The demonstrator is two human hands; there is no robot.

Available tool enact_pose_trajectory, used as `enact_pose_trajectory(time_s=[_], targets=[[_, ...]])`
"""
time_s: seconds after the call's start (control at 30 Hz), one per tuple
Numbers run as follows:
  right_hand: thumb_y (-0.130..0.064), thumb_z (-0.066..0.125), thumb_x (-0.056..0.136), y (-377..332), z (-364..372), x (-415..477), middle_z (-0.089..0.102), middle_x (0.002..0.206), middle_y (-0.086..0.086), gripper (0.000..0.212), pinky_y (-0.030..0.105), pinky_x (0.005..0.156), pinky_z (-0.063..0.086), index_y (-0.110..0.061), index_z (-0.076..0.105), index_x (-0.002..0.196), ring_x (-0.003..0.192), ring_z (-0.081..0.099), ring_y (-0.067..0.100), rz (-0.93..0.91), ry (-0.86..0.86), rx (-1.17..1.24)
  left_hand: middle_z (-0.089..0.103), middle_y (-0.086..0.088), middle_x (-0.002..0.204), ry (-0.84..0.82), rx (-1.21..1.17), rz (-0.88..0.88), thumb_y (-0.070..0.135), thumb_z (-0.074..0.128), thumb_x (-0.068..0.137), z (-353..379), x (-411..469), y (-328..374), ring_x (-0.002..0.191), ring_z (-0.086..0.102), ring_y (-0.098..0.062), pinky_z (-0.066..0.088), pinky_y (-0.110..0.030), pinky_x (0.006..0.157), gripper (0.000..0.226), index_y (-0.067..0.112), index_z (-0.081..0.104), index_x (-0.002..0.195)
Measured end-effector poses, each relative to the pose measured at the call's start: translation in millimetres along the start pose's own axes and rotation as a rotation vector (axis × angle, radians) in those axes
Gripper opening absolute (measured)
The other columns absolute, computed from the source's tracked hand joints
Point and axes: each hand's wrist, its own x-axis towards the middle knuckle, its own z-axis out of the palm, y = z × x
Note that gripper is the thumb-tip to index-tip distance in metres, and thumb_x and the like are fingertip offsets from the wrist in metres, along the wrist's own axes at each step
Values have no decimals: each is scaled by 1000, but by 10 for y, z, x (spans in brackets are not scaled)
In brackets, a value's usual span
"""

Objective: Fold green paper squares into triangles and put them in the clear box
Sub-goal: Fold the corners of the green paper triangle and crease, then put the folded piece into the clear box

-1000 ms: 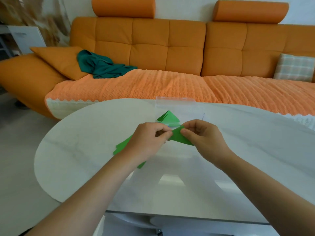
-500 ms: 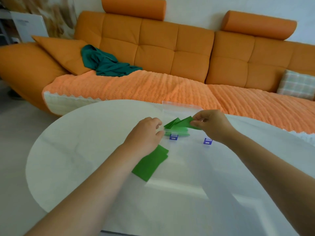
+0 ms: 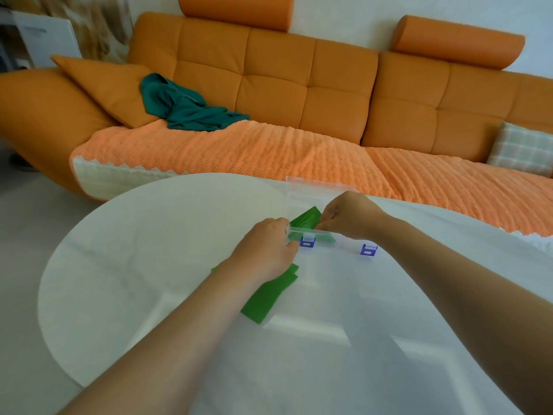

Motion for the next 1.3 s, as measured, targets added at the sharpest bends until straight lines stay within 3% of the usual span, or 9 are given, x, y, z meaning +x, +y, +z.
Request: enact_pose_trajectory(time_s=[0.23,0.53,0.67,0.8,0.9,0.97,1.07,1.17,1.3], targets=[[-48,80,74,-4,74,43,70,80,-7,25,34,74,56,-25,74,82,76,63,13,127,46,12,58,-4,127,-2,13,3,31,50,99,-1,-9,-9,114,55,-22,48,-37,96,40,13,51,134],[-52,80,72,7,7,-41,72,79,-9,27,31,68,55,-28,75,82,73,65,10,114,88,14,57,-3,127,8,24,2,33,51,99,-51,-38,-25,115,54,-21,46,-35,95,40,13,50,133],[-48,76,79,-45,-45,-193,72,82,-14,20,32,71,58,-29,75,84,76,66,8,45,139,63,51,1,139,20,29,13,33,52,99,-112,-130,-125,125,49,-17,43,-32,100,50,18,40,145],[-36,68,89,-200,-49,-445,69,91,-15,10,20,64,46,-29,74,93,72,60,-2,-104,239,155,49,6,139,-3,62,64,36,56,97,-208,-307,-269,129,45,-13,40,-31,107,50,23,43,143],[-28,70,87,-421,40,-697,70,91,-15,8,7,60,38,-30,74,93,67,55,-13,-243,163,191,46,13,133,-31,100,112,41,62,92,-314,-471,-355,129,39,-8,38,-33,107,44,29,51,133],[-31,74,84,-572,163,-869,70,96,-17,16,6,68,40,-31,74,100,75,57,-12,-319,23,161,42,17,131,-76,120,123,50,65,87,-382,-579,-407,129,34,-5,37,-33,107,49,33,52,131],[-44,79,76,-684,426,-1041,64,116,-19,44,18,86,46,-35,67,118,97,57,-1,-352,-139,122,35,17,138,-176,192,136,65,66,78,-438,-724,-502,134,22,-4,31,-31,112,76,34,42,143],[-56,75,75,-699,622,-1108,54,136,-16,65,22,104,36,-37,57,134,120,45,5,-434,-167,28,26,16,147,-242,243,135,72,63,76,-440,-825,-591,139,13,-6,24,-31,116,90,34,32,151],[-55,75,76,-692,629,-1141,52,140,-17,65,20,105,30,-40,55,136,126,40,6,-436,-129,35,33,18,146,-195,186,157,68,64,78,-425,-848,-668,136,19,-3,25,-29,114,81,34,41,148]])
